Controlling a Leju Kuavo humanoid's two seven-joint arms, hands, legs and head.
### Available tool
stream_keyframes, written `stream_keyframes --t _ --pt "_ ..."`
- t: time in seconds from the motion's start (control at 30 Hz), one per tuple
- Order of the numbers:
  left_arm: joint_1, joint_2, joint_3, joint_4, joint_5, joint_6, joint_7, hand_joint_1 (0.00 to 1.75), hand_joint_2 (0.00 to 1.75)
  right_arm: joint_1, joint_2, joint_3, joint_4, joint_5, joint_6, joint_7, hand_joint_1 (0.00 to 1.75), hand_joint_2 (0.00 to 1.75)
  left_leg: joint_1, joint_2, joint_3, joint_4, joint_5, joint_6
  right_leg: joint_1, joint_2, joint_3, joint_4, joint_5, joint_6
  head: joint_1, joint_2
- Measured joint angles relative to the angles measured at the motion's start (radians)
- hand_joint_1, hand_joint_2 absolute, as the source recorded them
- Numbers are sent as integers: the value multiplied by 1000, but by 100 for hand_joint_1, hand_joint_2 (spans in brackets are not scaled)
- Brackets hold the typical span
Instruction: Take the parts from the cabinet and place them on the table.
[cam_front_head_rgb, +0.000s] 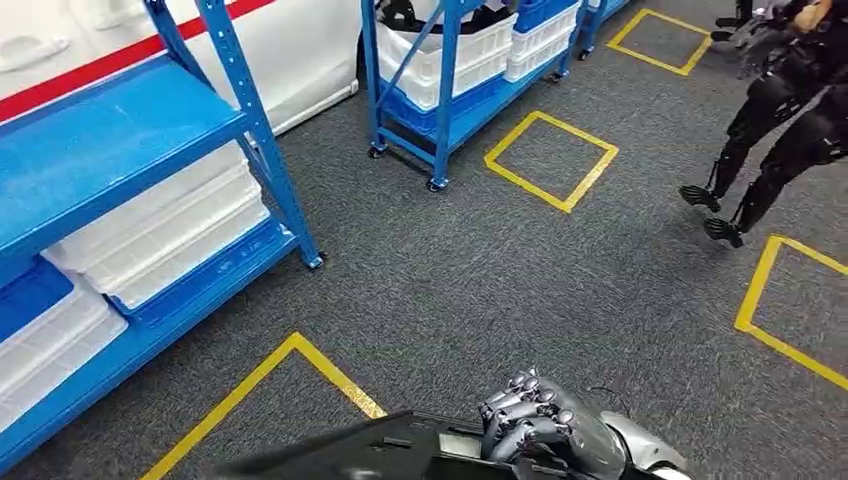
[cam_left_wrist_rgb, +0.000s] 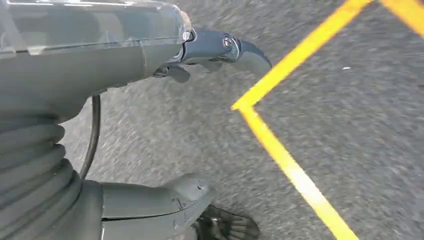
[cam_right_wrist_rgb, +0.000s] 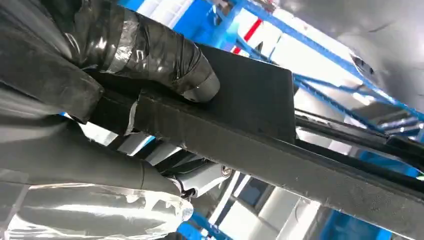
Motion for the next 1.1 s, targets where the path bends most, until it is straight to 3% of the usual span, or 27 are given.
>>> stream_keyframes --t 0.07,0.1,0.13,0.17,0.2,0.23,0.3,0.33,0.37,0.43,0.47,0.5,0.63,0.67,0.7,0.73,0.77,0.8,0.83,0.87,0.9,0.93,0.97,1.0,1.03,1.1 --pt "2 0 0 0 0 5 -4 0 175 5 7 0 0 -5 1 -3 175 175 -2 16 13 -23 -7 7 -4 28 -14 2 6 14 0 0" --pt "1 0 0 0 0 5 -5 0 175 12 10 0 0 -5 2 -3 175 175 -5 28 12 -21 -7 14 -9 42 -17 0 10 22 0 0" --pt "-2 -2 0 0 0 5 -6 0 175 15 11 0 0 -5 2 -3 175 175 2 42 13 -27 -3 22 -4 56 -21 2 10 27 0 0" --pt "-5 -1 0 0 0 5 -9 0 175 19 12 0 0 -4 2 -3 175 175 3 57 15 -29 1 28 -4 19 -25 18 -1 28 1 0" --pt "-5 -1 0 0 1 5 -12 0 175 18 13 0 0 -4 2 -5 175 175 2 67 14 -29 -1 35 -1 -44 -47 61 -33 34 4 0" --pt "-2 -2 0 0 1 5 -12 0 175 19 13 -1 0 -4 1 -5 175 175 -2 82 14 -29 -2 40 -4 -73 -80 127 -70 41 3 0" --pt "7 -2 3 0 2 2 -11 0 175 27 15 -3 1 -3 -3 -8 175 175 -8 115 14 -28 -5 42 -11 -93 -165 296 -139 48 4 0" --pt "8 -2 4 0 2 1 -11 0 175 33 16 -6 2 1 -6 -11 175 175 -9 128 14 -28 -6 42 -13 -95 -184 330 -141 49 3 0" --pt "7 -2 6 0 2 0 -11 0 175 38 16 -10 2 3 -7 -13 175 175 -10 139 16 -28 -8 42 -13 -96 -178 316 -121 49 3 0" --pt "4 -3 8 0 2 -3 -11 0 175 47 18 -13 2 8 -10 -15 175 175 -13 162 26 -29 -14 40 -9 -106 -92 152 -30 38 3 0" --pt "5 -4 8 0 3 -7 -11 0 175 50 19 -13 1 10 -10 -16 175 175 -13 171 32 -30 -17 38 -1 -132 -38 55 7 25 3 0" --pt "5 -5 9 0 4 -10 -11 0 175 52 20 -13 1 10 -11 -17 175 175 -14 182 37 -33 -20 34 11 -177 -12 2 -6 12 3 0" --pt "2 -9 12 0 3 -17 -9 0 175 61 24 -13 -1 8 -10 -14 175 175 -14 221 48 -43 -22 15 19 -133 -18 -7 6 -7 3 0" --pt "-1 -11 12 0 1 -17 -5 0 175 62 26 -13 -4 1 -7 -10 175 175 -13 202 45 -36 -34 11 -1 -124 -4 -30 19 -11 3 0" --pt "-3 -13 12 0 0 -16 -3 0 175 59 32 -13 -4 -15 1 -3 175 175 -11 149 37 -8 -54 9 2 -117 1 -39 22 -10 3 0" --pt "-4 -15 12 0 -2 -13 -1 0 175 56 33 -13 -4 -23 4 7 175 175 -8 120 7 59 -94 9 2 -110 0 -38 24 -13 3 0" --pt "-2 -16 13 0 -4 -11 2 0 175 56 38 -13 -3 -30 8 16 175 175 -9 105 -37 151 -138 6 2 -98 -2 -34 22 -15 3 0" --pt "0 -18 14 0 -7 -9 6 0 175 56 43 -13 -2 -38 15 24 175 175 -8 102 -79 230 -169 3 2 -86 -5 -30 20 -17 3 0" --pt "1 -20 14 0 -7 -10 7 0 175 56 45 -13 -1 -42 19 27 175 175 -8 102 -110 283 -177 0 2 -73 -9 -24 18 -16 3 0" --pt "2 -22 15 0 -7 -12 7 0 175 56 48 -12 2 -44 19 32 175 175 -7 102 -116 283 -159 -3 1 -60 -11 -17 14 -14 3 0" --pt "1 -23 17 0 -6 -17 7 0 175 56 51 -11 6 -43 18 40 175 175 -4 101 -98 235 -117 -5 -2 -46 -8 -14 11 -10 3 0" --pt "0 -23 19 0 -5 -21 7 0 175 56 53 -11 9 -43 18 41 175 175 -1 96 -64 158 -68 -8 -4 -33 -4 -10 8 -6 3 0" --pt "0 -23 23 0 -3 -26 7 0 175 55 55 -11 12 -43 18 41 175 175 3 79 -27 73 -22 -11 -8 -22 -2 -5 4 0 3 0" --pt "1 -24 25 0 -2 -30 8 0 175 56 56 -11 15 -43 18 40 175 175 10 32 4 3 -6 -14 -10 -12 0 -2 0 7 3 0" --pt "1 -26 26 0 -1 -33 10 0 175 53 58 -11 19 -45 22 40 175 175 8 11 13 -25 -14 -8 -8 5 -7 6 -2 13 3 0" --pt "2 -27 27 0 -1 -28 10 0 175 53 65 -11 26 -63 38 37 175 175 -1 35 12 -17 -13 11 -12 25 -14 0 6 25 3 0"
